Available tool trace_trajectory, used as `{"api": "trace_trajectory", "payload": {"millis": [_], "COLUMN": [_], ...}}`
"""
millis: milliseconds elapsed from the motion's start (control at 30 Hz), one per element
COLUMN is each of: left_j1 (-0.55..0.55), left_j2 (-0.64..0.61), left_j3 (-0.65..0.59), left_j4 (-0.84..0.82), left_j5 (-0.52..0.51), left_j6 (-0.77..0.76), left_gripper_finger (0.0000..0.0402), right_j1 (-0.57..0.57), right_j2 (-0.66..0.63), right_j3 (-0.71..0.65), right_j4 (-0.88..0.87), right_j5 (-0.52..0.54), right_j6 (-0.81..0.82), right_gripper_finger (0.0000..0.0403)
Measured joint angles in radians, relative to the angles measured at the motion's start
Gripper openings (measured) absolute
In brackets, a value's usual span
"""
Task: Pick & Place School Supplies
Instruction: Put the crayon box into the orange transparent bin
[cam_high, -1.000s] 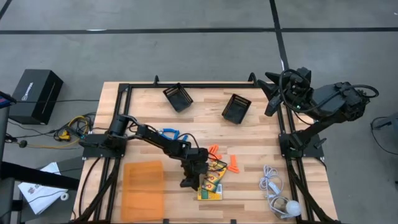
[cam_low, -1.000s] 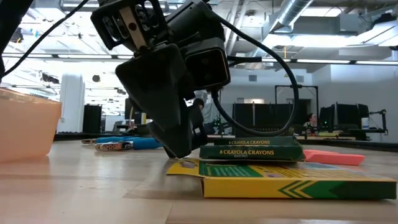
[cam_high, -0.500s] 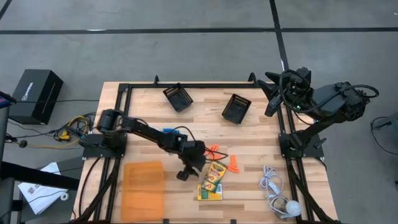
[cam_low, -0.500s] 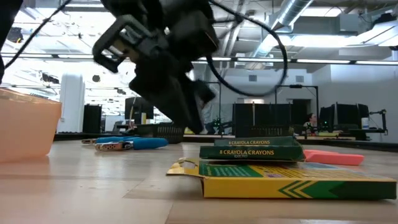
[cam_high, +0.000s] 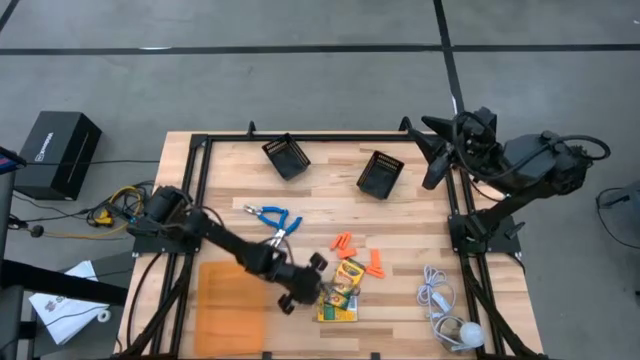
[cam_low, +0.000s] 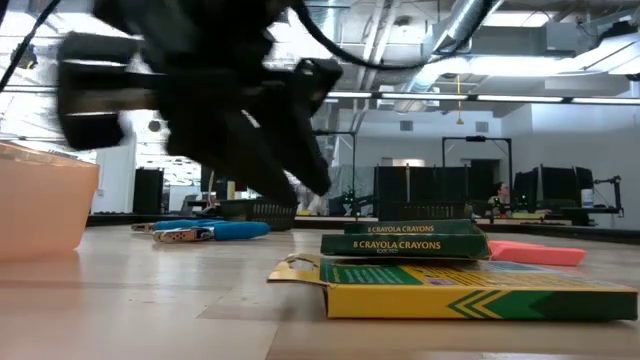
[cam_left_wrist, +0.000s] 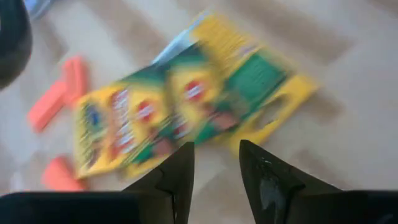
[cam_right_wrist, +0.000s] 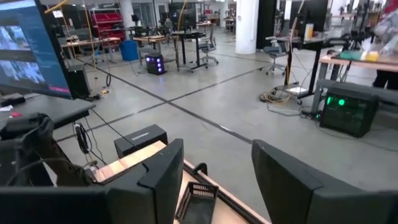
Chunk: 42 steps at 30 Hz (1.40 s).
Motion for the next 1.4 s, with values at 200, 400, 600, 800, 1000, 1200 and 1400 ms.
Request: {"api": "trace_trajectory", "payload": {"millis": [200, 400, 600, 800, 1000, 1200, 1400], "left_j1": [-0.103, -0.128, -0.114, -0.117, -0.113, -0.093, -0.051], "left_j2": [-0.001, -0.001, 0.011, 0.086, 0.144, 0.147, 0.154], "left_j3": [-0.117, -0.212, -0.219, -0.182, -0.142, -0.138, -0.139], "left_j4": [0.100, 0.274, 0.367, 0.403, 0.418, 0.436, 0.464], "left_j5": [-0.086, -0.153, -0.149, -0.142, -0.130, -0.128, -0.105], "left_j6": [0.015, 0.041, 0.104, 0.148, 0.159, 0.183, 0.219], "left_gripper_finger": [0.0121, 0.0121, 0.0115, 0.0106, 0.0114, 0.0113, 0.0104], "right_j1": [0.000, 0.029, 0.047, 0.060, 0.085, 0.094, 0.093], "right_j2": [0.007, 0.020, 0.046, 0.060, 0.066, 0.066, 0.066], "right_j3": [0.000, 0.001, 0.000, 0.000, 0.000, 0.000, 0.000], "right_j4": [0.146, 0.309, 0.385, 0.389, 0.390, 0.390, 0.390], "right_j5": [0.000, 0.001, 0.002, 0.002, 0.009, 0.023, 0.024], "right_j6": [-0.098, -0.211, -0.250, -0.250, -0.265, -0.265, -0.267], "right_gripper_finger": [0.0182, 0.0182, 0.0182, 0.0182, 0.0182, 0.0182, 0.0182]}}
